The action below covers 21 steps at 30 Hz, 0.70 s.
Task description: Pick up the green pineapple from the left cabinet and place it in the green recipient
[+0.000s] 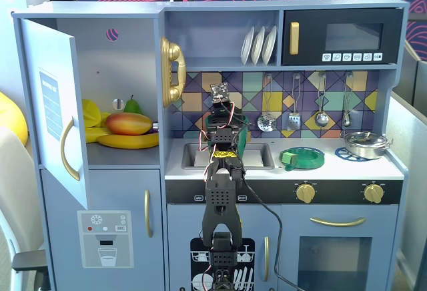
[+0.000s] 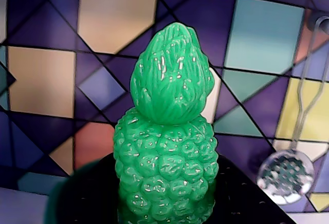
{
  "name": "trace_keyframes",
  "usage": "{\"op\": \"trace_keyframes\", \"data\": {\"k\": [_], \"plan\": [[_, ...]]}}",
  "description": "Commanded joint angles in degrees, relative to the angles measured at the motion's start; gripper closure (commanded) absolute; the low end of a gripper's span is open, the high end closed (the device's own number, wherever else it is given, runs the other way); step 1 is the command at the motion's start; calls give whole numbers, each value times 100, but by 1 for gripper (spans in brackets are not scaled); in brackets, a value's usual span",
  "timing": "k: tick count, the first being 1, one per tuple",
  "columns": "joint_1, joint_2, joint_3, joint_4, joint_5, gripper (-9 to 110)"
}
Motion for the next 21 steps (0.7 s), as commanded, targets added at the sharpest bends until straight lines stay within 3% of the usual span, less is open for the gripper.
{"op": "trace_keyframes", "data": {"k": [1,4,14,21], "plan": [[-53,0,-510,-290,404,79],[-53,-62,-606,-308,606,72],[18,-9,-712,-308,747,71],[35,1063,35,-97,932,72]]}}
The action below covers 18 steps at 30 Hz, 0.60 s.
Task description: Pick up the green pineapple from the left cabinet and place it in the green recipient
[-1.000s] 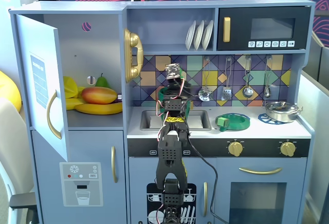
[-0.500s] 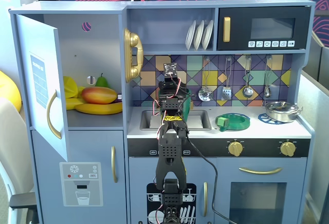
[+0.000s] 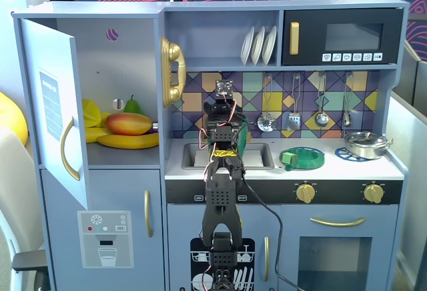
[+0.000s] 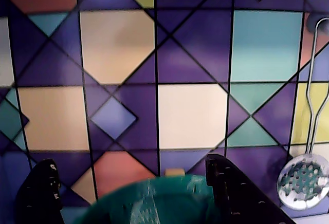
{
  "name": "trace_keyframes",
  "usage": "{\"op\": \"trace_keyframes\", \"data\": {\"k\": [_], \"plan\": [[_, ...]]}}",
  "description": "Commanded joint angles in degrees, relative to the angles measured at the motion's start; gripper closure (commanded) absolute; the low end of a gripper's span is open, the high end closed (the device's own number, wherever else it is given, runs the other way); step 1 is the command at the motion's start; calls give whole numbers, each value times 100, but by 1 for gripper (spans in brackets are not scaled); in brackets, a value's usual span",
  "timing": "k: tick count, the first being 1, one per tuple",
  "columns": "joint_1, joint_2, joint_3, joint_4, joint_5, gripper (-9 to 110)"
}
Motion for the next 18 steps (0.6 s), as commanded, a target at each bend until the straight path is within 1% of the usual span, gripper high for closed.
{"op": "trace_keyframes", "data": {"k": [1,5,9,12,18], "plan": [[18,1195,501,-79,97,72],[-70,2558,1934,-9,88,72],[-158,3999,3340,413,-26,70],[-246,4983,4553,360,-97,69],[-369,6425,6565,721,-316,67]]}}
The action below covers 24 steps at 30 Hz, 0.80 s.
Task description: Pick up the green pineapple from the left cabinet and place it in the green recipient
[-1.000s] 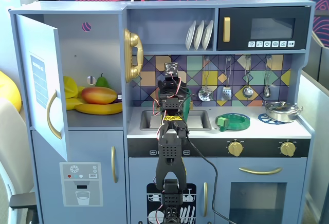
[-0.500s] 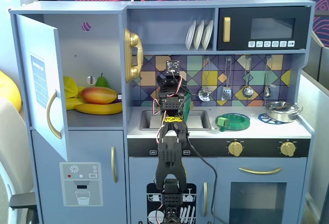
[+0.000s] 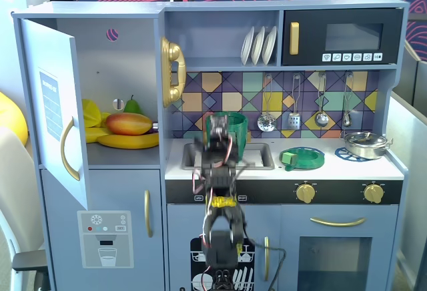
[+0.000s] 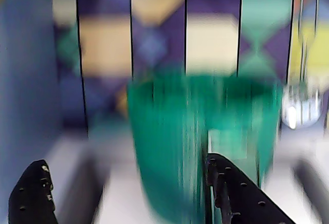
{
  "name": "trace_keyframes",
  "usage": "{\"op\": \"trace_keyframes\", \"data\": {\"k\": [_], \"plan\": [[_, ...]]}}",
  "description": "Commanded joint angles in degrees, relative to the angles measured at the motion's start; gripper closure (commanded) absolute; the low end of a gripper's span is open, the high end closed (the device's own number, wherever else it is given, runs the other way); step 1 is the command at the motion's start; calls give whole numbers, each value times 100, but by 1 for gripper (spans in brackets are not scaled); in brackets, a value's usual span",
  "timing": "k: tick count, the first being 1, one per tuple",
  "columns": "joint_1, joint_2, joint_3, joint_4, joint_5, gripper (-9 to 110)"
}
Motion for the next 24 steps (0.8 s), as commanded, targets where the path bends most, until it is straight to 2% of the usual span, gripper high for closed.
{"op": "trace_keyframes", "data": {"k": [1,12,24], "plan": [[-70,993,1143,299,-185,66],[-18,1688,2663,2215,-44,55],[9,2136,2944,5080,510,49]]}}
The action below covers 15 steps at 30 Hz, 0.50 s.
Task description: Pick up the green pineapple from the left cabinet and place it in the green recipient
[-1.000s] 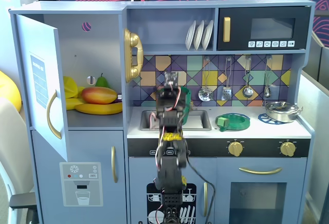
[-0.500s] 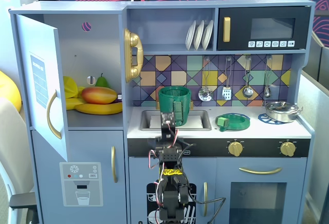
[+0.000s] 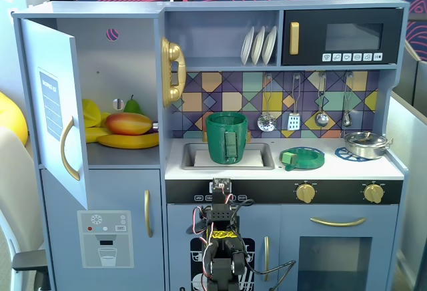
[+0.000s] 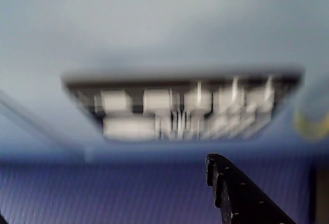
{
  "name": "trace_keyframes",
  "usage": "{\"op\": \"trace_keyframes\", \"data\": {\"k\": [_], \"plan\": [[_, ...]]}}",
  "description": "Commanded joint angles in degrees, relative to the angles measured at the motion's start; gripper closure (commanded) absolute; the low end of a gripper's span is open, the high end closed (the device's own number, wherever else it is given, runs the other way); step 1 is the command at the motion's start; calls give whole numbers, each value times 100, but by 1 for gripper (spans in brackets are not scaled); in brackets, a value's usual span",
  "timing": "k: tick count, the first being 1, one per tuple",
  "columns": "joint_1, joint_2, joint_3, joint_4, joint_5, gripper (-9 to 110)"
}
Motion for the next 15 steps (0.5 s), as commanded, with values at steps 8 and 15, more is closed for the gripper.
{"op": "trace_keyframes", "data": {"k": [8,15], "plan": [[70,105,-26,800,123,50],[35,114,-18,343,-18,53]]}}
